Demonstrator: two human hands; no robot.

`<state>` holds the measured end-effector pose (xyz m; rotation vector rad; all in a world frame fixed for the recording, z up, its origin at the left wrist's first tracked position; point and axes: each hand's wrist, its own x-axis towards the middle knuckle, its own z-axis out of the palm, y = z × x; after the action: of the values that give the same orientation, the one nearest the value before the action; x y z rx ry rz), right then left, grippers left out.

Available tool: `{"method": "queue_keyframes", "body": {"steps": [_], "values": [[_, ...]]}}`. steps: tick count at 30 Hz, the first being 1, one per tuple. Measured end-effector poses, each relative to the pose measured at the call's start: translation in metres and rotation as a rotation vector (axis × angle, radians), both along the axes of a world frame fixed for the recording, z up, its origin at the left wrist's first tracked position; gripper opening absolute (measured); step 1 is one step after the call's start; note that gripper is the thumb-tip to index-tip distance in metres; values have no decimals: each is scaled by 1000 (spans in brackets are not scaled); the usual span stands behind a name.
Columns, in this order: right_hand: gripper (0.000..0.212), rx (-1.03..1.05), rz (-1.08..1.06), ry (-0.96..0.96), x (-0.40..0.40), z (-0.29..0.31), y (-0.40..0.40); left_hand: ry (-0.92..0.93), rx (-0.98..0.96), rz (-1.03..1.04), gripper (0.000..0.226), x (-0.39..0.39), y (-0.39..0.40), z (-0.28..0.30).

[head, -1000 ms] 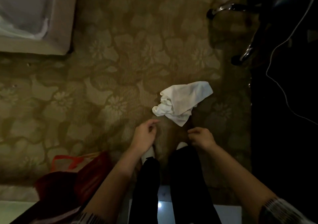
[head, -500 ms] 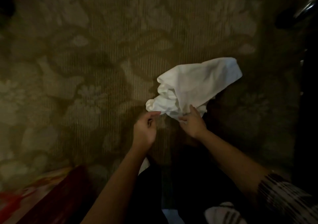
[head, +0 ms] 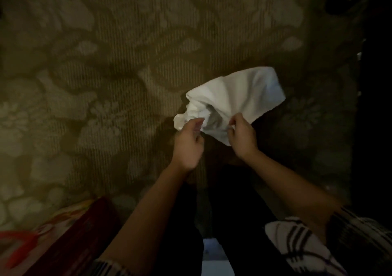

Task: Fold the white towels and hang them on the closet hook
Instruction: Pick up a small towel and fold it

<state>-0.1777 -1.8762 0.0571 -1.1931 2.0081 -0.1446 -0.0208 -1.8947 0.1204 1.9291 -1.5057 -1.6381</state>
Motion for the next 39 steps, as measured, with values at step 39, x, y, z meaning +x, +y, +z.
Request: {"method": "queue_keyframes", "body": {"steps": [39], "values": [[21,-875,-865,-166,-91,731,372,518,-439,-1132,19,-203,240,697]]}}
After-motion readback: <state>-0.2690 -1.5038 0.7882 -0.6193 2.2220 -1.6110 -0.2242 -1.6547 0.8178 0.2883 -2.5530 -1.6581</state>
